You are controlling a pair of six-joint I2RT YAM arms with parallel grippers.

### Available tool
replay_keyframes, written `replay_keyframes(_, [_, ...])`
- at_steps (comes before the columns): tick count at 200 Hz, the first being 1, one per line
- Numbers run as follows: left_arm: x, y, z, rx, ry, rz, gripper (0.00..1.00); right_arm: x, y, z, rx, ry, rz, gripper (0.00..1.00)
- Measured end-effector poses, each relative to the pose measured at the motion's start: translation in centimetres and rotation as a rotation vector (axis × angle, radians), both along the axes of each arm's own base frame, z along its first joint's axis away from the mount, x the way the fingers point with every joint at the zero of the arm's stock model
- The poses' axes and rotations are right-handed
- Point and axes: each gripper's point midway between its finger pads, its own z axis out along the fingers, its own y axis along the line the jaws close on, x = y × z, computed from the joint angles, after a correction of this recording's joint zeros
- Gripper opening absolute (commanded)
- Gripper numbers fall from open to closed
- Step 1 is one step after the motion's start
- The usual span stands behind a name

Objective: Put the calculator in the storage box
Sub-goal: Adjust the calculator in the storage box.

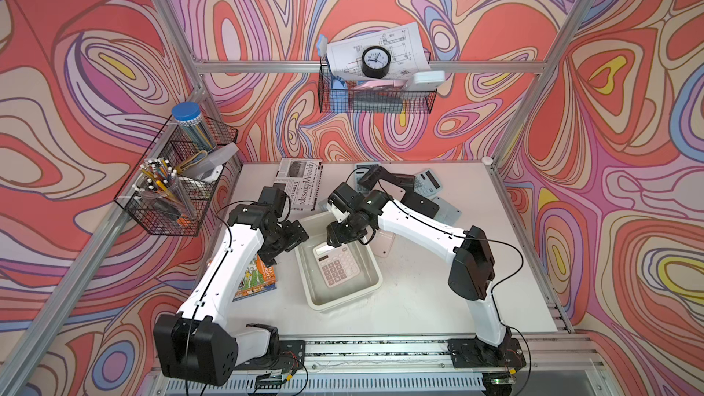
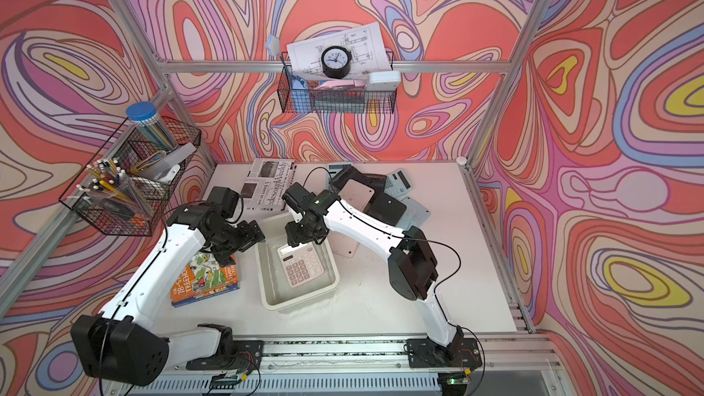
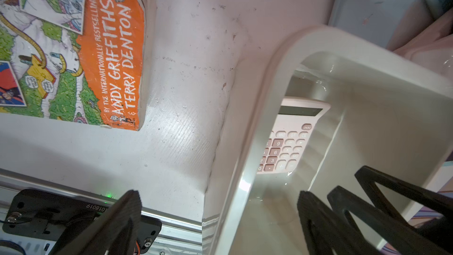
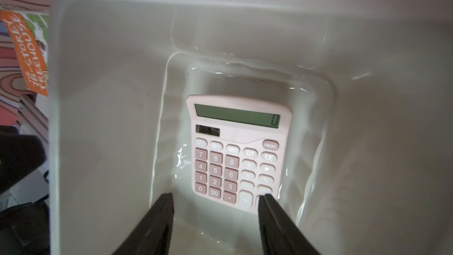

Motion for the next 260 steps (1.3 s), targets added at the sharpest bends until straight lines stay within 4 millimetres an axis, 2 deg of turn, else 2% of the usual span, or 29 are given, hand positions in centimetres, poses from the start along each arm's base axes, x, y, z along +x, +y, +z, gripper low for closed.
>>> replay_keyframes(49, [0.0, -0.7, -0.9, -0.023, 0.071, -0.073, 0.75, 1.8, 0.7, -3.4, -0.09, -0.069, 0.109, 0.53])
replay_keyframes(77, [0.1, -0.8, -1.0, -0.024, 0.075, -0.105, 0.69, 2.6, 1.0, -4.9, -0.126, -0.104, 0.168, 0.6])
replay_keyframes(159, [0.5, -0.6, -2.7, 0.01, 0.131, -0.204, 0.56, 4.9, 3.0, -5.9, -0.121, -0.234, 0.297, 0.67])
replay_keyframes(223, [1.3, -0.1, -3.0, 0.054, 0.144, -0.271, 0.5, 3.8, 5.0, -6.3, -0.002, -0.222, 0.376, 0.68])
replay_keyframes(260, [1.4, 0.0, -3.2, 0.06, 0.149, -0.28, 0.48, 2.3, 3.4, -6.1, 0.004, -0.217, 0.379, 0.67])
